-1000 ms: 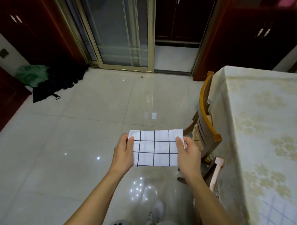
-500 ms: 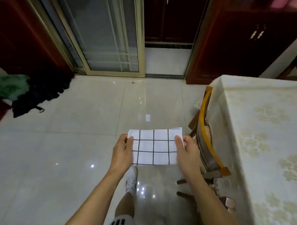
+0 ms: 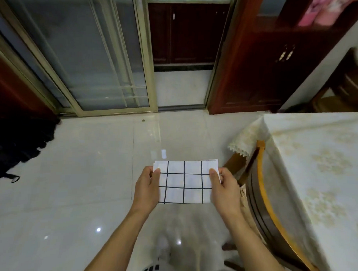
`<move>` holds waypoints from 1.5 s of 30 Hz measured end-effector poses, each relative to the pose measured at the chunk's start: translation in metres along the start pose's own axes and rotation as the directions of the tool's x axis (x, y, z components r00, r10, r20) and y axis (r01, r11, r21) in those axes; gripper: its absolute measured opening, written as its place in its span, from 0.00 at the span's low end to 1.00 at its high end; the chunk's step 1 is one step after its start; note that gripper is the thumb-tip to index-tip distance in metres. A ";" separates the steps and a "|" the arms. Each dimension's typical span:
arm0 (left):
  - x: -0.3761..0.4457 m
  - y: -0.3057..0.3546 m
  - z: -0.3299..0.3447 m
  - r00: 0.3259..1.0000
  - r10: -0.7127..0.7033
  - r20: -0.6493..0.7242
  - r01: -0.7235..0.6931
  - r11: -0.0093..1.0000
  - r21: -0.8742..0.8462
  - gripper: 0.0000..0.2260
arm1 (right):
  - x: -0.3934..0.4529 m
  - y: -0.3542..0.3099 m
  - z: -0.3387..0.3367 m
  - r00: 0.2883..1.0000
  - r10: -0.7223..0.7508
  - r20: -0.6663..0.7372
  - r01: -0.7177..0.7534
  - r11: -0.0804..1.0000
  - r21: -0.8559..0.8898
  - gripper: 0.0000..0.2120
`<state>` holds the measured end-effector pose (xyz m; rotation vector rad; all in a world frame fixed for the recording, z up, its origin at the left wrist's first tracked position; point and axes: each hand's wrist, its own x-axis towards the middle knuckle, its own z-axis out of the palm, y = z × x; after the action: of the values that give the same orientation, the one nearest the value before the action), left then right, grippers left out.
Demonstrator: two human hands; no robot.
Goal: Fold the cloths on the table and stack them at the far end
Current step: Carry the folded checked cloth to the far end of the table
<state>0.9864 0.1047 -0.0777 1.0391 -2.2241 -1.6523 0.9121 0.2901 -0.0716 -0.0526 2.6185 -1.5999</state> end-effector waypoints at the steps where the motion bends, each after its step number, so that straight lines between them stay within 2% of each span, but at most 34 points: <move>1: 0.010 0.004 -0.001 1.000 0.004 0.015 -0.004 1.000 -0.001 0.11 | 0.006 -0.004 0.003 1.000 -0.003 -0.017 0.003 1.000 -0.007 0.18; 4: 0.036 0.015 0.003 0.998 0.024 0.060 -0.024 1.000 -0.006 0.09 | 0.023 -0.009 0.009 0.998 0.009 -0.067 -0.010 1.000 -0.004 0.20; 8: 0.065 0.032 0.021 0.990 0.075 0.117 -0.080 0.996 0.042 0.10 | 0.048 -0.008 0.004 0.992 0.067 -0.104 -0.068 0.998 -0.004 0.16; 16: 0.108 0.067 0.074 0.970 0.122 0.210 -0.136 0.989 0.053 0.10 | 0.097 0.005 -0.017 0.975 0.131 -0.180 -0.126 0.991 0.041 0.18; 20: 0.134 0.082 0.103 0.964 0.151 0.218 -0.167 0.984 0.059 0.10 | 0.132 0.013 -0.024 0.966 0.175 -0.191 -0.163 0.984 0.074 0.19; 26: 0.176 0.109 0.152 0.957 0.195 0.214 -0.219 0.971 0.093 0.10 | 0.196 0.022 -0.042 0.952 0.212 -0.219 -0.196 0.976 0.092 0.15; 29: 0.194 0.130 0.183 0.952 0.203 0.228 -0.233 0.966 0.111 0.08 | 0.230 0.033 -0.053 0.941 0.267 -0.210 -0.248 0.962 0.115 0.18; 33: 0.213 0.156 0.226 0.945 0.229 0.236 -0.262 0.957 0.122 0.08 | 0.264 0.044 -0.075 0.920 0.290 -0.265 -0.250 0.952 0.174 0.16; 40: 0.220 0.190 0.286 0.905 0.267 0.330 -0.322 0.939 0.121 0.09 | 0.296 0.061 -0.121 0.885 0.335 -0.323 -0.271 0.935 0.230 0.09; 45: 0.220 0.211 0.323 0.853 0.299 0.428 -0.370 0.924 0.092 0.08 | 0.304 0.076 -0.143 0.828 0.388 -0.406 -0.298 0.916 0.267 0.11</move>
<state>0.5650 0.2439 -0.0621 0.3048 -2.6573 -1.6526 0.5979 0.4309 -0.0874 0.8595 2.5357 -1.8892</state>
